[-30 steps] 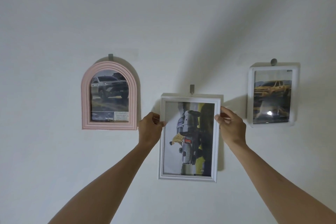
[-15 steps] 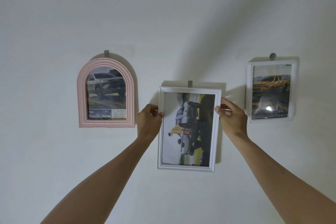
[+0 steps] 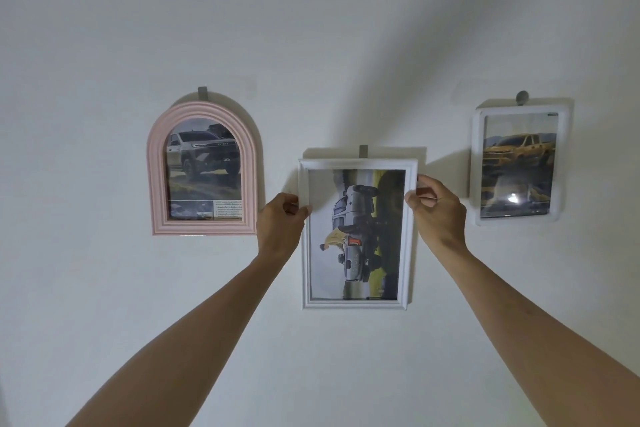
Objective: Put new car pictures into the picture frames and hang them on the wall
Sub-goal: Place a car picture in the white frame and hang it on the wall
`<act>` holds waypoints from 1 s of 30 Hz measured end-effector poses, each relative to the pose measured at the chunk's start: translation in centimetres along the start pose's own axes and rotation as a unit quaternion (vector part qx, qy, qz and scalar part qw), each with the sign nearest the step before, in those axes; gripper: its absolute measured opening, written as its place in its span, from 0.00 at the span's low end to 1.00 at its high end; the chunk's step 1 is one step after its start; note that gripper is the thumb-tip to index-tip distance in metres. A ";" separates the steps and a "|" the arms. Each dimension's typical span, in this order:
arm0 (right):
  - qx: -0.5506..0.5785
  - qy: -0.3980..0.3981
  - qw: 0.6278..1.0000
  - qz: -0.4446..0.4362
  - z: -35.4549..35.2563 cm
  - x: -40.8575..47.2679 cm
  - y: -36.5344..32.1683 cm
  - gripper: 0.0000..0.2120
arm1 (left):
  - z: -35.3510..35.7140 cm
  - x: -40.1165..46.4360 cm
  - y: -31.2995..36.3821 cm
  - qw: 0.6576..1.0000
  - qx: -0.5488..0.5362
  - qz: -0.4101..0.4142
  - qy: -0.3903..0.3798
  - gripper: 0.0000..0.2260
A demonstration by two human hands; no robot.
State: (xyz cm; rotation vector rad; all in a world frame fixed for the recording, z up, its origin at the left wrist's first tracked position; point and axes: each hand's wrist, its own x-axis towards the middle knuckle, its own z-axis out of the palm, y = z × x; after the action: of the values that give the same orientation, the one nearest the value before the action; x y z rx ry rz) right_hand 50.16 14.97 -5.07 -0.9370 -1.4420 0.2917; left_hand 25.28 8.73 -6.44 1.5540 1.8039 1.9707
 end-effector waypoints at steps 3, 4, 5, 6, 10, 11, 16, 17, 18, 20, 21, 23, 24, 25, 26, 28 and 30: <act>-0.001 -0.001 1.000 0.001 -0.2 0.2 -0.1 0.17 | 0.0 0.0 -0.1 1.000 -0.005 0.002 0.006 0.13; -0.003 -0.001 1.000 0.001 -0.3 0.2 -0.1 0.17 | 0.0 0.0 0.0 1.000 -0.006 0.002 0.007 0.13; -0.005 -0.002 1.000 0.001 -0.4 0.2 -0.1 0.17 | 0.0 0.0 0.0 1.000 -0.008 0.003 0.007 0.13; -0.010 -0.004 1.000 -0.002 -0.5 0.2 -0.1 0.17 | 0.0 0.0 0.1 1.000 -0.009 0.003 0.007 0.13; -0.030 -0.012 0.999 -0.022 -1.0 0.0 0.0 0.17 | 0.0 -0.1 0.3 1.000 -0.016 -0.002 0.005 0.13; -0.031 -0.014 0.999 -0.023 -1.1 0.0 0.1 0.17 | 0.0 -0.2 0.4 1.000 -0.016 -0.003 0.006 0.13; -0.044 -0.022 0.998 -0.027 -1.5 -0.1 0.3 0.17 | -0.1 -0.4 0.7 1.000 -0.011 0.000 0.009 0.14; -0.047 -0.025 0.998 -0.024 -1.6 -0.1 0.3 0.16 | -0.1 -0.4 0.8 1.000 -0.013 0.000 0.007 0.14; -0.048 -0.029 0.998 -0.021 -1.6 -0.1 0.4 0.16 | -0.1 -0.3 0.9 1.000 -0.017 0.000 0.003 0.15; -0.050 -0.038 0.998 -0.017 -1.6 -0.1 0.4 0.15 | -0.3 -0.2 1.0 0.999 -0.034 -0.004 -0.009 0.14; -0.052 -0.041 0.998 -0.014 -1.6 -0.1 0.4 0.14 | -0.4 -0.1 1.1 0.999 -0.046 -0.010 -0.012 0.13; -0.056 -0.039 0.998 -0.006 -1.4 -0.2 0.3 0.14 | -0.5 0.1 1.1 0.997 -0.068 -0.020 -0.009 0.12; -0.059 -0.035 0.998 -0.005 -1.3 -0.2 0.4 0.14 | -0.6 0.2 1.1 0.997 -0.076 -0.022 -0.008 0.11; -0.062 -0.032 0.998 -0.004 -1.3 -0.2 0.4 0.14 | -0.6 0.2 1.2 0.996 -0.082 -0.025 -0.010 0.11; -0.063 -0.028 0.998 -0.004 -1.2 -0.2 0.5 0.14 | -0.6 0.2 1.2 0.996 -0.087 -0.028 -0.012 0.11; -0.059 -0.021 0.998 0.002 -1.3 -0.2 0.7 0.13 | -0.6 0.2 1.3 0.994 -0.098 -0.032 -0.018 0.11; -0.058 -0.017 0.998 0.002 -1.3 -0.2 0.8 0.13 | -0.5 0.1 1.3 0.994 -0.104 -0.034 -0.020 0.11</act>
State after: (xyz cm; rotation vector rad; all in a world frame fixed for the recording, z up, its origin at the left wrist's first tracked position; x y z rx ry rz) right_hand 51.60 14.85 -5.63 -1.0332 -1.5003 0.2290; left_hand 25.62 8.01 -5.31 1.4402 1.5571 2.0063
